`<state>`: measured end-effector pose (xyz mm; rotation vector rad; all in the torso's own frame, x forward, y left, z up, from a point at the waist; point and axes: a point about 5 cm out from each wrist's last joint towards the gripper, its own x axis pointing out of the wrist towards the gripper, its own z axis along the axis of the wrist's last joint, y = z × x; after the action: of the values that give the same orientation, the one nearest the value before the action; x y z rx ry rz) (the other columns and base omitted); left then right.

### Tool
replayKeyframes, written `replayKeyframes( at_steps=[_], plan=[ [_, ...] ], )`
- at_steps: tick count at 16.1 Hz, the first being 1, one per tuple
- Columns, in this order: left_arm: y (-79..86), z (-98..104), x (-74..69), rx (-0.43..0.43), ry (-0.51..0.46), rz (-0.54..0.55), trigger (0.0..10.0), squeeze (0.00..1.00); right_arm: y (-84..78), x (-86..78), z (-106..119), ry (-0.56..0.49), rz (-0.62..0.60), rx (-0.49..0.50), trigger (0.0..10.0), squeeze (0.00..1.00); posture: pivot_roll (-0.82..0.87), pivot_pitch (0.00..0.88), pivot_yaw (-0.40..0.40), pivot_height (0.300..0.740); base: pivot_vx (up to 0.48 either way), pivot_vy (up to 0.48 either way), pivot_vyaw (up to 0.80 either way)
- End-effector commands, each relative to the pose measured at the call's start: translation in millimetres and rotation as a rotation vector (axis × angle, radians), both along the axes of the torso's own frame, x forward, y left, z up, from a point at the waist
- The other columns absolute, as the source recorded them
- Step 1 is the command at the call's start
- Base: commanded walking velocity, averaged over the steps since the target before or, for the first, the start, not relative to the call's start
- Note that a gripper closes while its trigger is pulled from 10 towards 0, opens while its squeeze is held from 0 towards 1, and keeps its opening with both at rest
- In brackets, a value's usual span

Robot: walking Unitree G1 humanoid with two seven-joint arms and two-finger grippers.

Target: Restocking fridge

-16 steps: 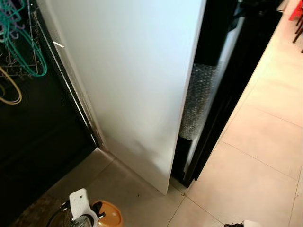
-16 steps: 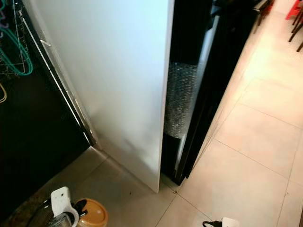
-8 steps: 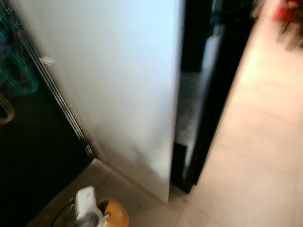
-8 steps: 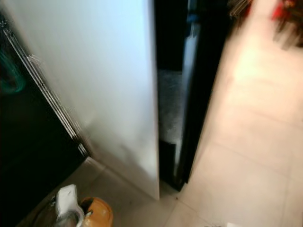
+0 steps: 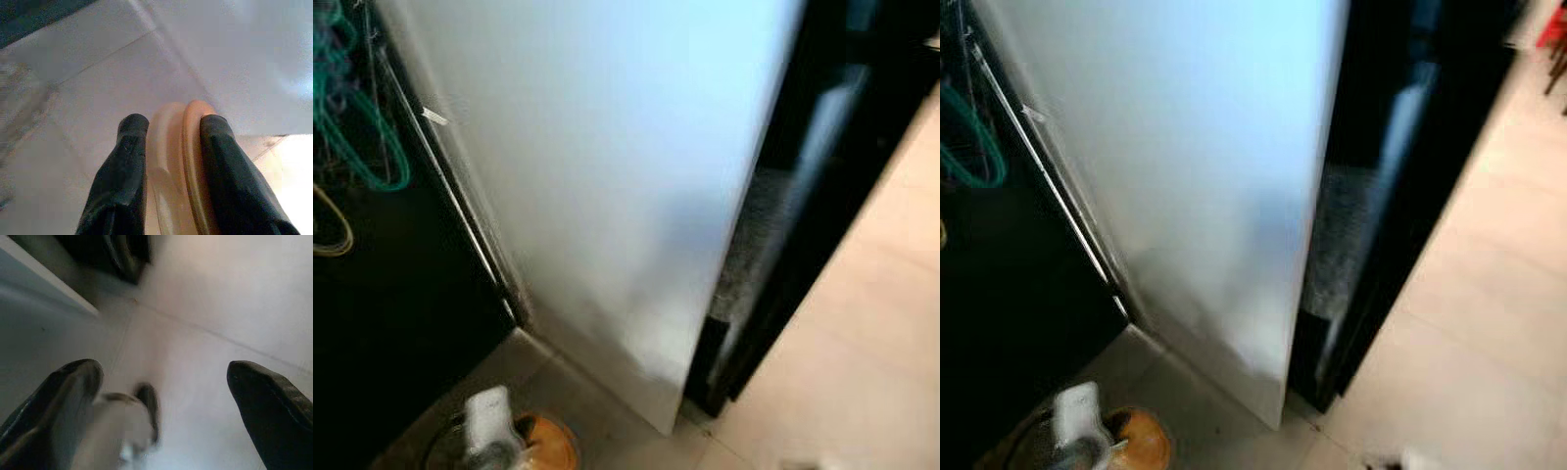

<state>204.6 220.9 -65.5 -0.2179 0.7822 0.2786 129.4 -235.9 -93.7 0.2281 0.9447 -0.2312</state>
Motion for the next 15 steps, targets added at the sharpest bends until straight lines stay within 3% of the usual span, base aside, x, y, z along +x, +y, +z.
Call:
replayKeyframes(
  at_steps=[1,3,5,15],
  plan=[
    [-5.8,0.2,2.8,0.0,0.0,-0.027,10.0,0.0,-4.7,-11.0,-2.5,0.032,-0.007,-0.012,10.0,0.0,-0.03,0.018,0.037,0.74,0.0,0.0,0.0],
    [-6.7,-0.7,1.6,0.001,0.006,-0.031,10.0,0.0,-5.1,-11.2,-2.6,0.04,-0.007,-0.014,10.0,0.0,-0.03,0.024,0.036,0.74,0.12,0.0,0.0],
    [-9.7,-1.5,1.6,0.01,0.016,-0.06,10.0,0.0,-6.0,-10.0,-2.0,0.039,0.001,-0.017,10.0,0.0,-0.02,0.038,0.033,0.74,0.0,0.0,-0.76],
    [-5.7,-0.6,2.2,0.023,0.022,-0.036,10.0,0.0,-10.3,-5.3,1.8,-0.023,-0.059,-0.051,10.0,0.0,-0.03,0.07,0.033,0.74,0.0,0.0,0.0]
  ],
)
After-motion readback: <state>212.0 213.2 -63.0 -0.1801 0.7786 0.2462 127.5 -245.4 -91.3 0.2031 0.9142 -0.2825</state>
